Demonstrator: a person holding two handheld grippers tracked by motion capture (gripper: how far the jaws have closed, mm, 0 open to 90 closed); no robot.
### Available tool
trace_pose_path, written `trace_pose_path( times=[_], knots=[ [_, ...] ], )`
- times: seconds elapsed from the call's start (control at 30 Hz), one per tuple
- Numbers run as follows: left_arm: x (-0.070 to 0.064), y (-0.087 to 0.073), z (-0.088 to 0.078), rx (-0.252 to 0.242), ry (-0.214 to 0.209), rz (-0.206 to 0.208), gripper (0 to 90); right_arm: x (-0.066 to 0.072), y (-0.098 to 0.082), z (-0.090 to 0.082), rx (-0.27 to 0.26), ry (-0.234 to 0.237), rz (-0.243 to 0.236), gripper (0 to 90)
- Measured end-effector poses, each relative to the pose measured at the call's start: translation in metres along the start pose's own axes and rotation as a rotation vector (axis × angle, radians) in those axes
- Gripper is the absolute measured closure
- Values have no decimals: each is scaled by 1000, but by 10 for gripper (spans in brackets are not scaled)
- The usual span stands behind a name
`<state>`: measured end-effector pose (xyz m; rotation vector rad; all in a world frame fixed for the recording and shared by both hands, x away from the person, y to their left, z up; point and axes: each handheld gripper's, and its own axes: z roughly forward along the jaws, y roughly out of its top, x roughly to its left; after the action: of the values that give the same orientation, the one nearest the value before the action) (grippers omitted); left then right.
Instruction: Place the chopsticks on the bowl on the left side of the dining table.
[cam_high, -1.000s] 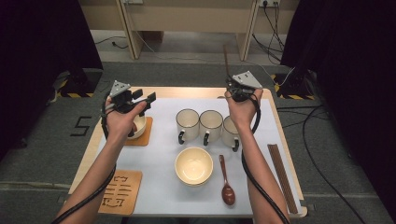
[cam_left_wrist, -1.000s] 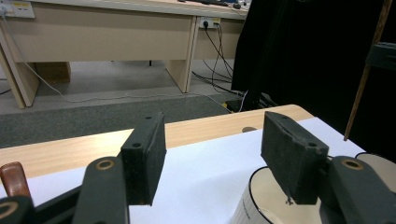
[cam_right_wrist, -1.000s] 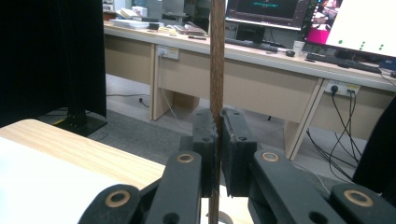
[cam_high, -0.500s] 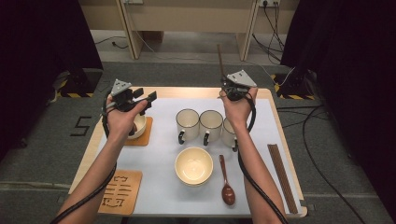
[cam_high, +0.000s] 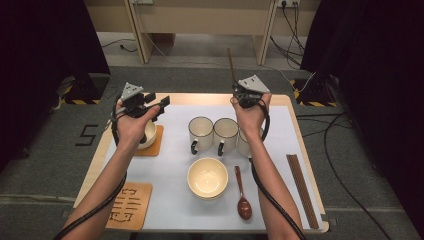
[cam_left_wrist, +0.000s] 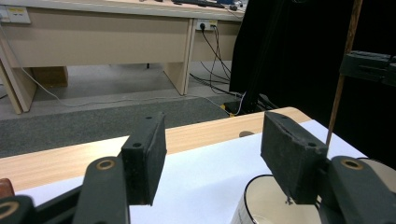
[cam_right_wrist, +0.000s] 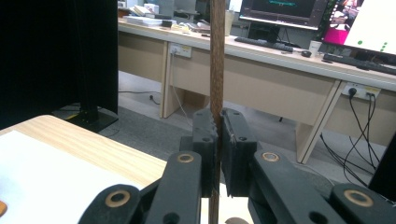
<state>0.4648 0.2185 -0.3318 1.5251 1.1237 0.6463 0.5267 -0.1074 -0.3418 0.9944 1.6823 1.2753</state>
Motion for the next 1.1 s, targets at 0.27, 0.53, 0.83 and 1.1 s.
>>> trace_pose_path(
  times=[0.27, 0.53, 0.83, 1.1],
  knots=[
    [-3, 3, 5, -4, -6, -1, 395, 5, 1, 4, 2, 10, -4, 853],
    [-6, 7, 9, -6, -7, 3, 396, 10, 3, 7, -2, 18, -14, 853],
    [-11, 12, 13, -11, -16, 10, 397, 15, 3, 10, -1, 26, -20, 853],
    [-13, 14, 16, -14, -23, 10, 397, 22, 4, 13, 4, 40, -28, 853]
  ],
)
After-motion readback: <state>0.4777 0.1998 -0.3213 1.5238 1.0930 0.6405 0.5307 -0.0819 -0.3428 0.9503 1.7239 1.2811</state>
